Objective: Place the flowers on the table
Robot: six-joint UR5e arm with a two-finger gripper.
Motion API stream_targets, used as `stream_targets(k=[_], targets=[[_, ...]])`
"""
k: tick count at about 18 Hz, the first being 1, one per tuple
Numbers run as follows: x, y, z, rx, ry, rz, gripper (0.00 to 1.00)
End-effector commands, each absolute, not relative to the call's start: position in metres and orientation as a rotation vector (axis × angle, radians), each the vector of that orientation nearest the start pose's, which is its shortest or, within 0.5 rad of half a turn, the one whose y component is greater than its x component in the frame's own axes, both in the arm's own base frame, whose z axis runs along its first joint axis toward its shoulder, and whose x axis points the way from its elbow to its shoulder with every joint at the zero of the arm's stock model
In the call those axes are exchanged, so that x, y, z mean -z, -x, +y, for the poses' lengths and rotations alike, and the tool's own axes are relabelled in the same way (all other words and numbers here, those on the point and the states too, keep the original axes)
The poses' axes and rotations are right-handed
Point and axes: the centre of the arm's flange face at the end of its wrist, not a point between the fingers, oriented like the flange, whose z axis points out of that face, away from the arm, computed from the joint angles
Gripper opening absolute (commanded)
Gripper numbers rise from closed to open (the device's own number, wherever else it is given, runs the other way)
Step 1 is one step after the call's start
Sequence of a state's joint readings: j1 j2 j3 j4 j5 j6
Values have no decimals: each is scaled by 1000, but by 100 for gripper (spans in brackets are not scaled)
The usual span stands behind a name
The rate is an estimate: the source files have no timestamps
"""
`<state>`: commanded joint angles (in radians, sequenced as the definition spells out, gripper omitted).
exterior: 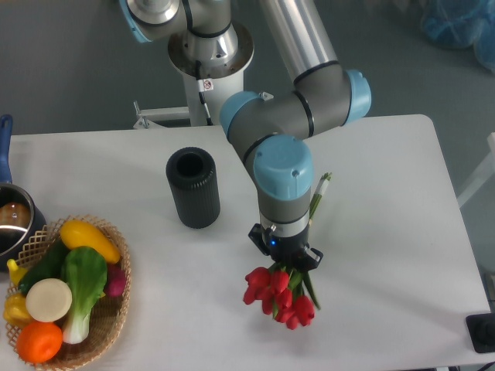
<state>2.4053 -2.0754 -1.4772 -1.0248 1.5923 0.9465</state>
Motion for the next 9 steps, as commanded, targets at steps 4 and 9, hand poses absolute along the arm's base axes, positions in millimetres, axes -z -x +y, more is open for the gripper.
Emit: stream_targets(k=[4,9], targets=[[-289,415,553,-192,3059,169,97],[-310,407,545,-259,3032,165,100]])
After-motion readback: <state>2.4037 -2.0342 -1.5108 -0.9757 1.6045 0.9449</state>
